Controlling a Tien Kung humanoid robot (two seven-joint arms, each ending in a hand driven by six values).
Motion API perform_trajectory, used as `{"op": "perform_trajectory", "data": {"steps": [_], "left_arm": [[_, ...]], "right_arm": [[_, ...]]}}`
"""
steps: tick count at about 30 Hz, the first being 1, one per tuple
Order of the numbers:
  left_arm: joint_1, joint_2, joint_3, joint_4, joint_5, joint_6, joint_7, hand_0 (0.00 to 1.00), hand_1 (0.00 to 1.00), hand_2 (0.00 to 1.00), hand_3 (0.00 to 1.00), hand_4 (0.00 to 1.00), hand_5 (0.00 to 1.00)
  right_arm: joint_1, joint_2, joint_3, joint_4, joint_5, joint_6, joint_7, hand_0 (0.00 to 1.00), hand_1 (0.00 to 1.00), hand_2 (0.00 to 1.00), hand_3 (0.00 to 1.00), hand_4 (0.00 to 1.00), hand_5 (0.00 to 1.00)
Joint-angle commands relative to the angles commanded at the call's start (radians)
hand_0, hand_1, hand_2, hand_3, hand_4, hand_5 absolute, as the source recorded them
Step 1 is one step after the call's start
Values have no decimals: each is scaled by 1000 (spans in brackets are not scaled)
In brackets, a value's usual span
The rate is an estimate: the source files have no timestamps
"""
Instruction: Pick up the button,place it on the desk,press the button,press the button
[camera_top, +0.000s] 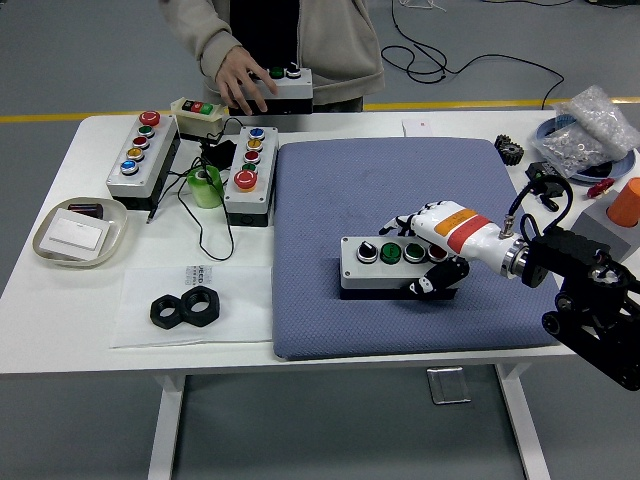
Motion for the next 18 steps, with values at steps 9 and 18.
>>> {"op": "perform_trajectory", "data": {"steps": [9, 18], "left_arm": [[1, 0, -2, 1, 3, 0, 1, 741, 824, 843, 811, 592, 998], [2, 0, -1, 1, 1, 0, 0, 743, 824, 843, 810, 592, 998]], "right_arm": [[-18, -15, 31, 42, -18, 20, -23, 801, 678, 860, 987, 951, 148], [-58, -48, 102, 135, 22, 53, -51, 899, 806, 971, 998, 973, 178]]}}
